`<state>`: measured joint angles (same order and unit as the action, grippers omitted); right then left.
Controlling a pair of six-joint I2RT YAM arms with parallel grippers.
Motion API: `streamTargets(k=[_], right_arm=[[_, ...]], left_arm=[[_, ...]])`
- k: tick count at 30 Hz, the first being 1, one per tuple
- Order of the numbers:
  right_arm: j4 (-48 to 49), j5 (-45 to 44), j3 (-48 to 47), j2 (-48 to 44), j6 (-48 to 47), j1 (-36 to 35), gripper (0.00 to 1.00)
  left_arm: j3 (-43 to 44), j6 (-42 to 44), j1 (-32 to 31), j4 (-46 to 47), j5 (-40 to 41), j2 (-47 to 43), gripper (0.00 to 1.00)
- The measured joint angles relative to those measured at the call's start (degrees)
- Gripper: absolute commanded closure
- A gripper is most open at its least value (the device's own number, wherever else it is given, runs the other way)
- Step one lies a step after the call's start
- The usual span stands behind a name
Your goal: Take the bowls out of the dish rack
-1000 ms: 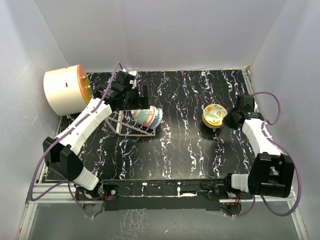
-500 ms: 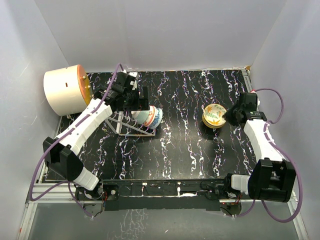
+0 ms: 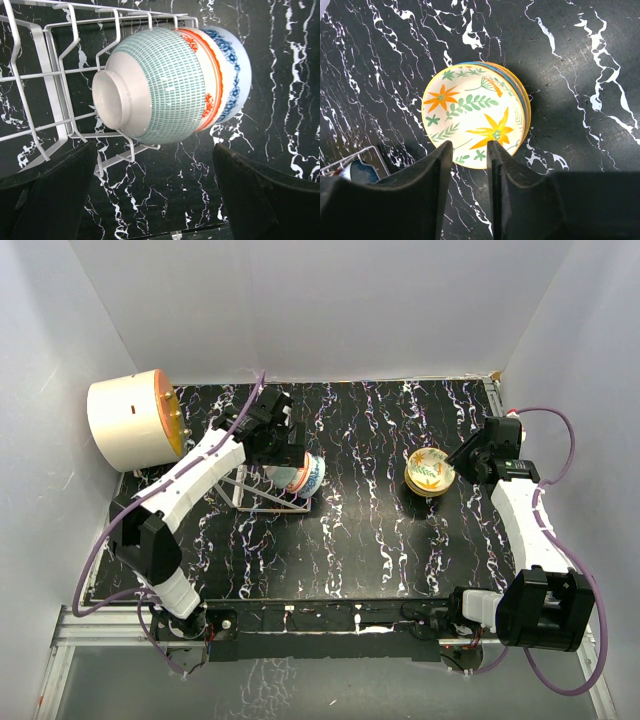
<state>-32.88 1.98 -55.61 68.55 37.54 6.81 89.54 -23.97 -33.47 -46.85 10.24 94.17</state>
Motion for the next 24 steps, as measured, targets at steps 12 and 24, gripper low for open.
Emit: streamTargets(k=[12, 24], right_arm=[[-0.02, 0.42, -0.24, 0.02, -0.48, 0.0, 0.34], [-0.02, 0.35, -0.57, 0.26, -1.53, 0.0, 0.36]], left_arm=[[4.04, 1.05, -0.24, -1.09, 1.79, 5.22, 0.03], [5.75, 2.1, -1.16, -1.62, 1.84, 9.16, 0.12]])
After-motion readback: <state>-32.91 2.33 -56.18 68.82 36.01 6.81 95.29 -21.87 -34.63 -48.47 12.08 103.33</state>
